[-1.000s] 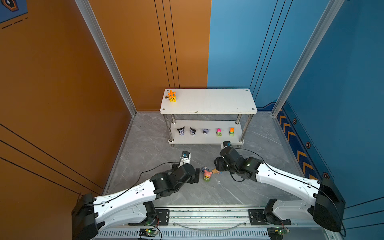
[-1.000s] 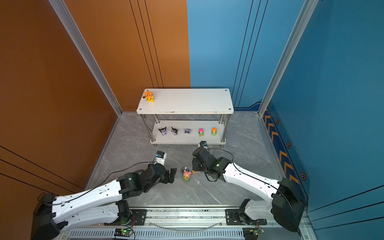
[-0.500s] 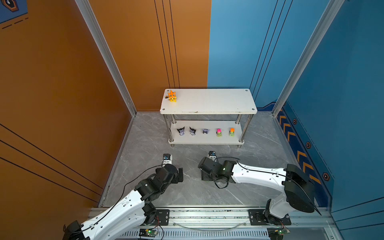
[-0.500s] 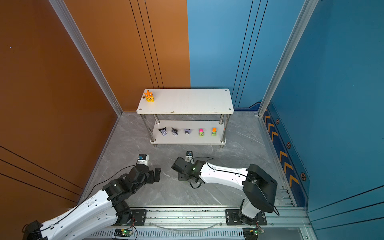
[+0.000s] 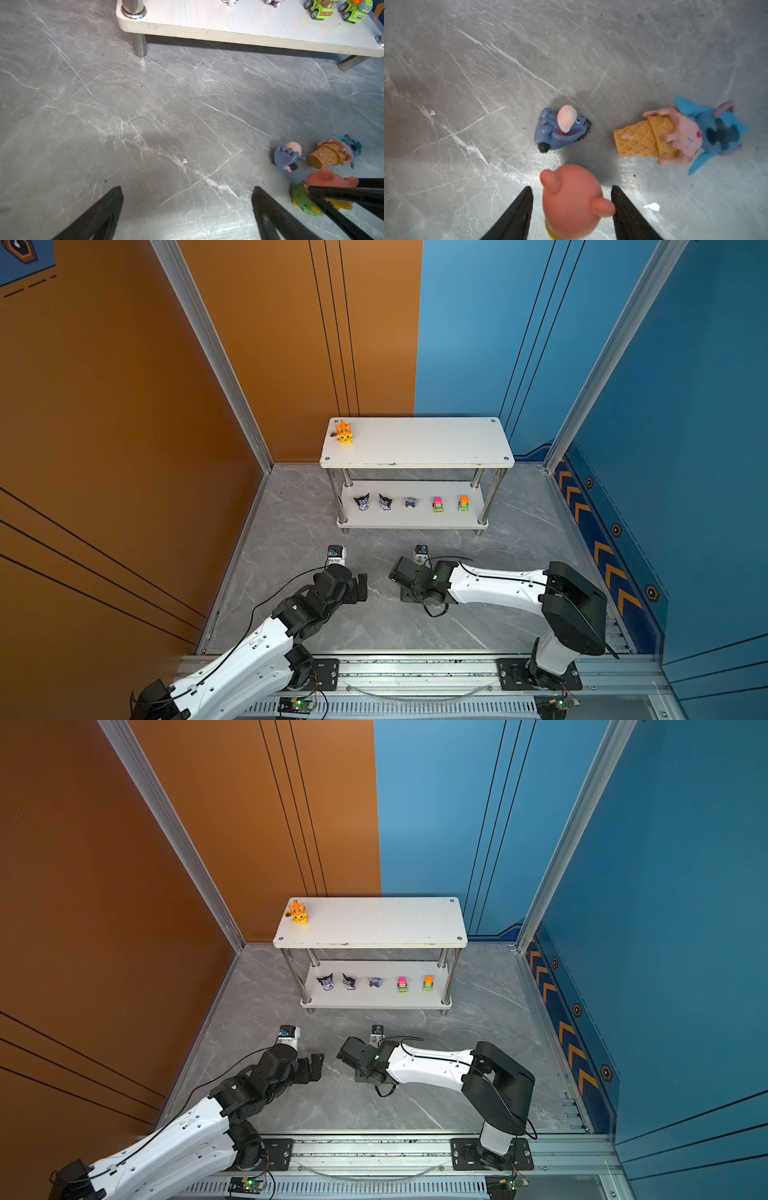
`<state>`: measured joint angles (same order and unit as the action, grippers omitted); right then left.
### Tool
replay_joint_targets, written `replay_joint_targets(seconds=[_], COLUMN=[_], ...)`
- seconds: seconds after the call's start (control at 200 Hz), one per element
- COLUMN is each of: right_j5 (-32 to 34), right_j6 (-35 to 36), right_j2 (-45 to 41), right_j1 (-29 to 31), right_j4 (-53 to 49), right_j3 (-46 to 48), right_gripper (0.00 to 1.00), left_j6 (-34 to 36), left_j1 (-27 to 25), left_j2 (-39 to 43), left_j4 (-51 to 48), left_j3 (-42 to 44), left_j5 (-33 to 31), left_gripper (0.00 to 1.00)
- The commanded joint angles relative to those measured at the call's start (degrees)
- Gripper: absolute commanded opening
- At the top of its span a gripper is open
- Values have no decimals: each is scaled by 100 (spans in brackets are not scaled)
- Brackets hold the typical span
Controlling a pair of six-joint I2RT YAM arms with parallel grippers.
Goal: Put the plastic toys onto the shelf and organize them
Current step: 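Lower the right gripper and grasp the pink-and-green pig-hat figure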
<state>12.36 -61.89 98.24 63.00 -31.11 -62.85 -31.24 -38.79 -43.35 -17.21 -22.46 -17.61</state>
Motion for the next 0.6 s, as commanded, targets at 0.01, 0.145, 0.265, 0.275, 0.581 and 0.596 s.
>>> replay_joint_targets(seconds=[0.01, 0.145, 0.265, 0.275, 0.581, 0.596], right_j5=[282, 317, 372, 372, 364, 364], right_j6=[-100, -93, -122, -122, -109, -112], right_j2=[81, 172, 215, 225, 328, 328], right_j1=[-52, -78, -93, -88, -116, -115], right_j4=[-263, -329, -325, -325, -291, -290], right_j3=[-190, -235, -268, -271, -342, -334], right_gripper=[61, 60, 57, 57, 44, 43], left_j6=[182, 212, 219, 218, 277, 281], left_j1=[106, 194, 251, 249, 388, 393], left_j2=[-76, -137, -153, -155, -172, -185], left_j4=[189, 250, 314, 326, 376, 376], left_j3=[31, 57, 87, 95, 131, 128], left_j5=[239, 325, 391, 390, 503, 510], left_gripper=[98, 98, 98, 98, 98, 98])
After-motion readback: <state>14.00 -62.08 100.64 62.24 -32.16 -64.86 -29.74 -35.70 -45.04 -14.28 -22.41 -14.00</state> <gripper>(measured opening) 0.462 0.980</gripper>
